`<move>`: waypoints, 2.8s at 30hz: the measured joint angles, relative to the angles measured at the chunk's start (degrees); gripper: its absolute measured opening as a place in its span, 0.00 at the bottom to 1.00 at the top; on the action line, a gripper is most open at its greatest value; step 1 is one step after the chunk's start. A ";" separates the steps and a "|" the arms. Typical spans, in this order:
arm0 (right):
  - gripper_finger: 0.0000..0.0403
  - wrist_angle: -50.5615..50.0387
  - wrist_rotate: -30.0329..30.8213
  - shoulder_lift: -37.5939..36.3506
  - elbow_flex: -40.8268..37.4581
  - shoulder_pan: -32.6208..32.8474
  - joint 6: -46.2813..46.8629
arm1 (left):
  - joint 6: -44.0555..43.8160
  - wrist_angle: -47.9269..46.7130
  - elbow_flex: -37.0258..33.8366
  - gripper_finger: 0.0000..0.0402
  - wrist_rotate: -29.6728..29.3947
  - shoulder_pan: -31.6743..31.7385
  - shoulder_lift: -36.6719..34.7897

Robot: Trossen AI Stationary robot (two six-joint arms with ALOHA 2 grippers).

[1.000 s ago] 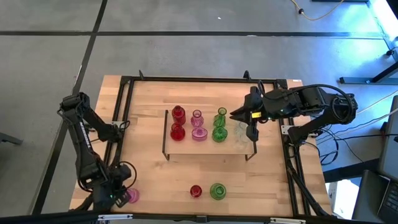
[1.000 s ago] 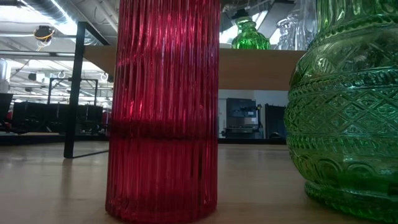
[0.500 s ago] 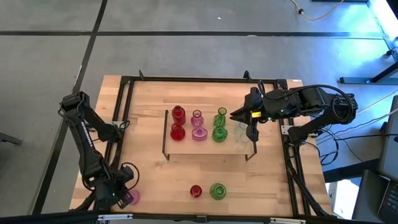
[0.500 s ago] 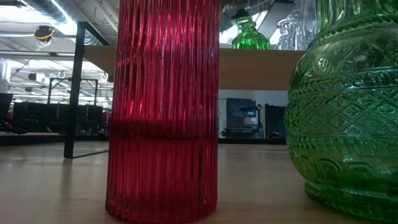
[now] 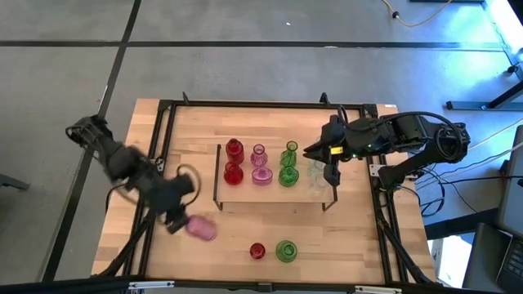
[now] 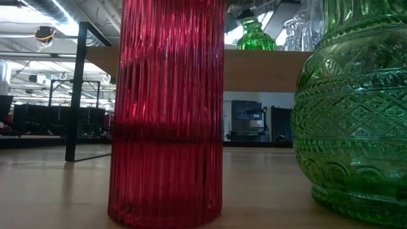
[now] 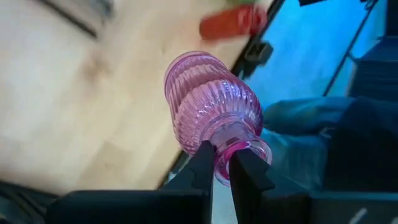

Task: Sort vases onto shelf
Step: Put the violet vase on the shelf aligned with the other violet vases

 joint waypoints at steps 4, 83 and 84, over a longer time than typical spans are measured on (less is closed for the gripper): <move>0.10 -3.63 -0.04 0.00 0.00 0.00 0.95 | 13.83 -8.32 13.26 0.05 4.98 10.48 8.80; 0.10 -23.45 0.50 -0.48 -0.02 3.50 5.99 | 32.19 -18.59 45.14 0.12 9.45 31.34 38.69; 0.10 -23.45 0.44 -0.48 -0.02 3.50 5.99 | 32.20 -18.59 45.14 0.12 9.78 31.34 38.69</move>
